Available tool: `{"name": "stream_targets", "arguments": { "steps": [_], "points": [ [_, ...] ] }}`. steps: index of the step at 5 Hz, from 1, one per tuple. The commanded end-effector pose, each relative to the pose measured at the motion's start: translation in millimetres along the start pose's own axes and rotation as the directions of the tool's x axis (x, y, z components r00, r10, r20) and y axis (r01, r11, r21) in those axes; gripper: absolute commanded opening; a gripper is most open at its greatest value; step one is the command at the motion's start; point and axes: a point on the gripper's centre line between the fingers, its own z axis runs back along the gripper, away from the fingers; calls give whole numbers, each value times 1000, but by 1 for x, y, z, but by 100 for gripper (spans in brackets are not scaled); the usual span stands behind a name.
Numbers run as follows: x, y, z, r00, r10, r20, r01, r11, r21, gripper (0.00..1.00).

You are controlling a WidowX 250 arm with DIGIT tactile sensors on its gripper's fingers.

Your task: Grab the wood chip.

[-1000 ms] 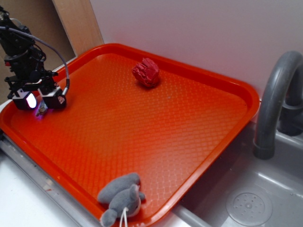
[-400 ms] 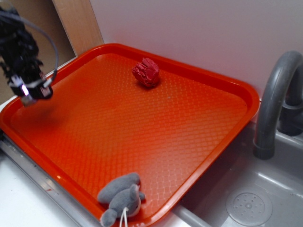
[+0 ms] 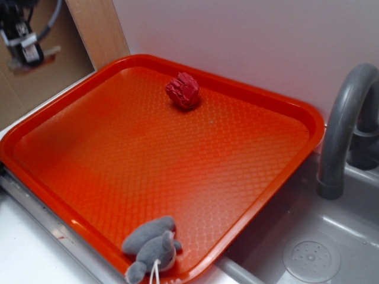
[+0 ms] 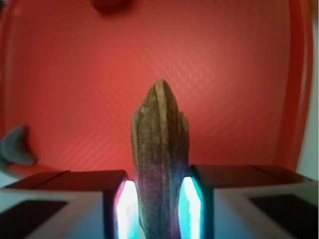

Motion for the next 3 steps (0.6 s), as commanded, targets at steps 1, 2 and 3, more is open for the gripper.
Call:
{"name": "stream_targets", "arguments": {
  "steps": [1, 2, 3],
  "points": [
    [8, -38, 76, 973, -159, 165, 161, 987, 2, 0],
    [6, -43, 85, 968, -162, 193, 173, 984, -41, 0],
    [4, -44, 84, 973, -159, 169, 169, 984, -47, 0]
  ]
}}
